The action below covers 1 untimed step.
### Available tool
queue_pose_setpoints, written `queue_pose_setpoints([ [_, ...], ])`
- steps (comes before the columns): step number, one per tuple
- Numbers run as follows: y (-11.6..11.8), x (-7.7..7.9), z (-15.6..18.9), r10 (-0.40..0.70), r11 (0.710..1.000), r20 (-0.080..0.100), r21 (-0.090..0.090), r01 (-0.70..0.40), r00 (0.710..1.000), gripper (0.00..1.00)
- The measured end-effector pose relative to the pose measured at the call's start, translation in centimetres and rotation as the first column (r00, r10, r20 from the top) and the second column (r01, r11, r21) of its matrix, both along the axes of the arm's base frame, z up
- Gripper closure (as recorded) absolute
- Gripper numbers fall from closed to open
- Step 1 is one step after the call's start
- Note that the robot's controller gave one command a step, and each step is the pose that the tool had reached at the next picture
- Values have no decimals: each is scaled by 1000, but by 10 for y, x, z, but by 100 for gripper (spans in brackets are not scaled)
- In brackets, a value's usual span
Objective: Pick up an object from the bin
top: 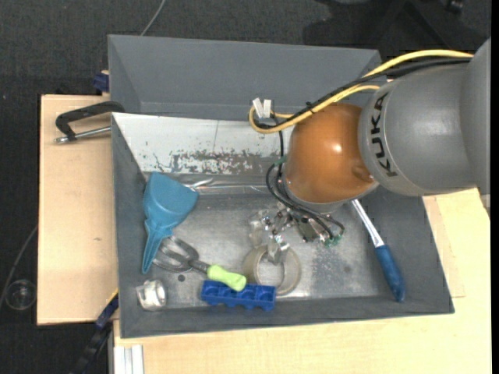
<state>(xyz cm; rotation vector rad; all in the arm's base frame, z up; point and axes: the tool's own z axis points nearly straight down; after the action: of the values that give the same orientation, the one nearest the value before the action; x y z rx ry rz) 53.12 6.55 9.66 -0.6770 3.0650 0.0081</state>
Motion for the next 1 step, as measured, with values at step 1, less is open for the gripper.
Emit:
queue_pose_setpoints([
  [1,0,1,16,0,1000,3,0,0,1000,100],
])
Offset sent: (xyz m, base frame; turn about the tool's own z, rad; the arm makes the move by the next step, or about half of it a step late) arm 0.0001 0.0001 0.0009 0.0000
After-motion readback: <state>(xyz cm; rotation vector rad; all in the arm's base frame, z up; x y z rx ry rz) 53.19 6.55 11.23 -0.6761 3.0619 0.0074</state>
